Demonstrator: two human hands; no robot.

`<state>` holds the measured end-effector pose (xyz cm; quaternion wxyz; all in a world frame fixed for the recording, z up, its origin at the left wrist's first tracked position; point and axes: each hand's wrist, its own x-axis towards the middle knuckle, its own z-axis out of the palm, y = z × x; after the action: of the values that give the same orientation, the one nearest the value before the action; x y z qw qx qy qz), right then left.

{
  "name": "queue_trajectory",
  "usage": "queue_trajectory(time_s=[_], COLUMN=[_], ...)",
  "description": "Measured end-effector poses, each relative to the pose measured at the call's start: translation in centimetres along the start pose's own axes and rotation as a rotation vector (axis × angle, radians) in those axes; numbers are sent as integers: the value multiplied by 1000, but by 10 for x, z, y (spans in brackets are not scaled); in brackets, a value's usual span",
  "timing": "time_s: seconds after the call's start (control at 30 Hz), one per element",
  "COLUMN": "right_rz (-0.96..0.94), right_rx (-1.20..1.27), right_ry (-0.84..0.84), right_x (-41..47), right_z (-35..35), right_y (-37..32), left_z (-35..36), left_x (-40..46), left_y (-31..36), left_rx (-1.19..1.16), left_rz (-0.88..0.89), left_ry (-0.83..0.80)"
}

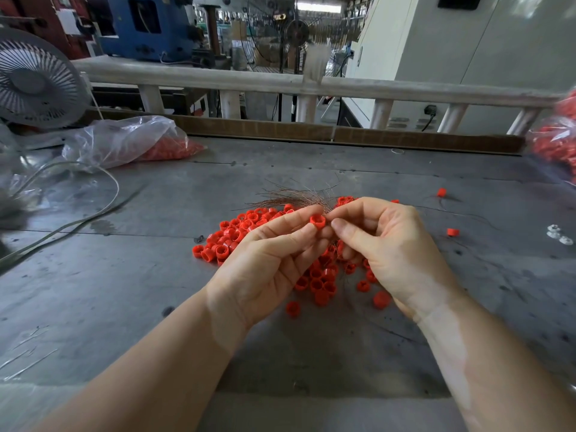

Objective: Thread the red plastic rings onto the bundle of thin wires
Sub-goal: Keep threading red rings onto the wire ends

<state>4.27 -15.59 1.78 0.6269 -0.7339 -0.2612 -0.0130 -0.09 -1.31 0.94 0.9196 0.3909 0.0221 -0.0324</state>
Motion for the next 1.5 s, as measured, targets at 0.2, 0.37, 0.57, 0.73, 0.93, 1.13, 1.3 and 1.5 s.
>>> queue_trajectory(time_s=[0.2,0.37,0.57,0.73,0.93,1.13,1.3,1.5], right_rz=[-20,24,62,64,58,29,26,25], right_rx=[35,87,101,104,94,108,105,93], right_ry=[-11,12,12,20,30,29,37,23], right_x=[0,-1,-1,-2,-3,-2,-2,-2], right_z=[0,1,1,1,1,1,1,1], right_y=[-3,-4,-5,-6,-8,-9,-8,-6], left_z=[0,0,0,1,2,3,5,5], left_x=[-1,-1,-2,-2,-3,-3,-3,-4], left_y=[1,1,-1,-1,-1,0,0,0], left_rx=[4,37,56,59,117,108,115,110], left_rz=[19,28,57,63,65,43,34,31], left_ry=[-7,-19,-34,-33,-7,7,20,32])
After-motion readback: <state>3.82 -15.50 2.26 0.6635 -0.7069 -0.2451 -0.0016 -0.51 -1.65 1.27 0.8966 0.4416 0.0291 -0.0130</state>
